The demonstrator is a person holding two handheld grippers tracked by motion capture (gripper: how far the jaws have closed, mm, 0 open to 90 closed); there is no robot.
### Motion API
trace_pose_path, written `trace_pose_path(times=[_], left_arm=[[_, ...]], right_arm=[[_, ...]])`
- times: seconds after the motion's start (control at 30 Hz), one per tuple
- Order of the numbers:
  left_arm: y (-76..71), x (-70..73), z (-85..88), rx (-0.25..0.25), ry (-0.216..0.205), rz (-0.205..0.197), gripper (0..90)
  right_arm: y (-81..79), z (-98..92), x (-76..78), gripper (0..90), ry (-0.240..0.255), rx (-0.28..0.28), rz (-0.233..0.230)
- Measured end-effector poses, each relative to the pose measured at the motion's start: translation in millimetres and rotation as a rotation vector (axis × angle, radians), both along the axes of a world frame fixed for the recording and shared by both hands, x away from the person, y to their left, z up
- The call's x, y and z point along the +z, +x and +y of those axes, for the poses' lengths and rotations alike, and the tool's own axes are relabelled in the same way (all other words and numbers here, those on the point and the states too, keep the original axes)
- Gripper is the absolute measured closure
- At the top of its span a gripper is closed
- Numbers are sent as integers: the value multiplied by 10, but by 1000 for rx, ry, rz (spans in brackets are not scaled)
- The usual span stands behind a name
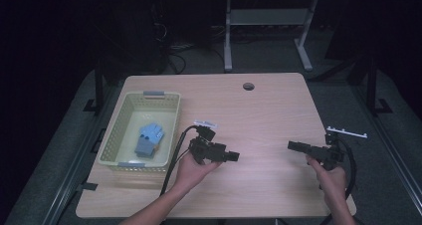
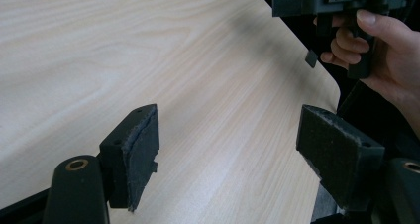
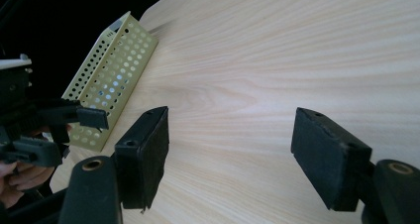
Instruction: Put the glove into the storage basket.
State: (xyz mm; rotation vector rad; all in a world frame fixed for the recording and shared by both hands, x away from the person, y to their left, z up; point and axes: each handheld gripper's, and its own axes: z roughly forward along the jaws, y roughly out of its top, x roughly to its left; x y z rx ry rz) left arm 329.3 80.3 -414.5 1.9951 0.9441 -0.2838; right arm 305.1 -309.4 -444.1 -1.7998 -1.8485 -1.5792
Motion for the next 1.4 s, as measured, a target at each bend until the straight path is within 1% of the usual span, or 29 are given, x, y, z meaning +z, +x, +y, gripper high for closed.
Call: trace_pose_path(times=[0.07,0.2,0.23,0.27,0.43,0.47,0.53,0.57,0.63,0.67,0.73,0.8,0.93,1.0,1.03,1.07,1.1,1.13,1.2,1.23,1.27,1.3,1.37,1.4], left_arm=[[-25,-34,-7,1,-11,2,244],[-61,-96,-12,0,-17,2,244],[-75,-108,-17,4,-28,7,242],[-85,-123,-19,5,-31,3,242],[-144,-205,-17,-8,-29,5,242],[-166,-228,-5,-3,-36,1,242],[-176,-240,1,-2,-35,-2,242],[-196,-270,17,-6,-44,6,243],[-214,-282,20,-4,-47,9,243],[-246,-300,27,-9,-48,1,243],[-262,-309,30,-11,-49,-1,242],[-315,-334,36,-19,-32,-20,243],[-356,-359,63,-23,-29,-26,244],[-392,-376,111,-32,-30,-40,244],[-392,-376,111,-32,-30,-40,244],[-415,-376,118,-25,-31,-49,244],[-432,-378,133,-29,-18,-68,244],[-446,-378,152,-36,-10,-74,243],[-484,-385,185,-33,-25,-81,244],[-518,-401,218,-46,-37,-78,243],[-518,-401,218,-46,-37,-78,243],[-532,-415,234,-52,-46,-81,243],[-550,-420,252,-61,-42,-85,244],[-551,-406,258,-68,-42,-85,244]], right_arm=[[-26,-28,-27,307,0,-5,6],[-73,-75,-73,305,7,-8,12],[-81,-81,-80,302,6,-8,15],[-97,-93,-92,299,11,-7,18],[-133,-107,-131,298,9,-6,22],[-142,-111,-141,297,9,-5,21],[-149,-110,-150,296,8,-6,21],[-158,-98,-162,292,4,3,23],[-164,-92,-167,291,6,8,24],[-176,-77,-172,291,7,14,24],[-186,-66,-174,291,8,17,20],[-208,-51,-171,287,6,29,21],[-240,-46,-171,288,8,39,13],[-266,-51,-185,288,19,28,5],[-266,-51,-185,288,19,28,5],[-272,-47,-195,285,28,22,1],[-272,-47,-195,285,28,22,1],[-273,-41,-198,285,33,20,-3],[-281,-16,-191,284,36,24,-9],[-300,23,-193,280,26,31,-16],[-300,23,-193,280,26,31,-16],[-309,48,-202,279,25,41,-15],[-325,98,-226,280,8,63,-21],[-327,136,-237,280,3,87,-21]])
